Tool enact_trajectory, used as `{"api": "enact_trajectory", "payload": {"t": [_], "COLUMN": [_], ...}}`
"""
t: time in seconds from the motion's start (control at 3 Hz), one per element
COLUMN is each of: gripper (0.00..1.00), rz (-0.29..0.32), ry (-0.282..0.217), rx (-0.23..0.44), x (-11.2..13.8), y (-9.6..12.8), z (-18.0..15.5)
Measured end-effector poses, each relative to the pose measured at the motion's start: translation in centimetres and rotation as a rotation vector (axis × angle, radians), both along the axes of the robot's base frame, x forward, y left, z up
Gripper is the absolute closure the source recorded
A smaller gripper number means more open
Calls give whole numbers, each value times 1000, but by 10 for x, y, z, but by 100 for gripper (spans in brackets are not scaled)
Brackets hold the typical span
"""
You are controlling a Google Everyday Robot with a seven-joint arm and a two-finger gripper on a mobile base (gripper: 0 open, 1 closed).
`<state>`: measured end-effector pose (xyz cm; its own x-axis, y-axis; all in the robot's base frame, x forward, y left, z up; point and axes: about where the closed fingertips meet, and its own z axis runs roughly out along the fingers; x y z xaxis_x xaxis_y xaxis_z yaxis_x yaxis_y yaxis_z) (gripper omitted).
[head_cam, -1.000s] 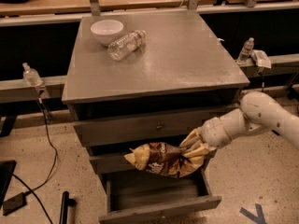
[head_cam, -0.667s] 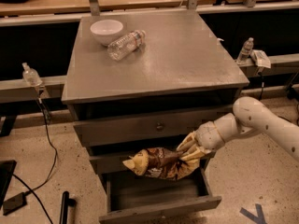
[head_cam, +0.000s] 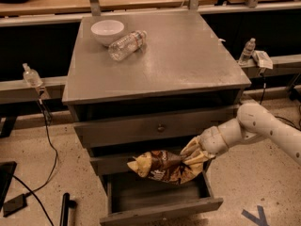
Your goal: Place brown chip bag into bottom drawer
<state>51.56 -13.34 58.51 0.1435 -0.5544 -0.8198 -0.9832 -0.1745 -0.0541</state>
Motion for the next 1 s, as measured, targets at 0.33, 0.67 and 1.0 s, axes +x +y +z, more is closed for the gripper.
{"api": "enact_trajectory", "payload": {"t": [0.33, 0.67, 1.0], "gripper": [100, 100, 100], "rz": [-75, -105, -83], "ry": [18, 39, 68], "rx": [77, 137, 176], "x": [-12, -19, -21], "y": [-24, -39, -45], "z": [-52, -98, -149]}}
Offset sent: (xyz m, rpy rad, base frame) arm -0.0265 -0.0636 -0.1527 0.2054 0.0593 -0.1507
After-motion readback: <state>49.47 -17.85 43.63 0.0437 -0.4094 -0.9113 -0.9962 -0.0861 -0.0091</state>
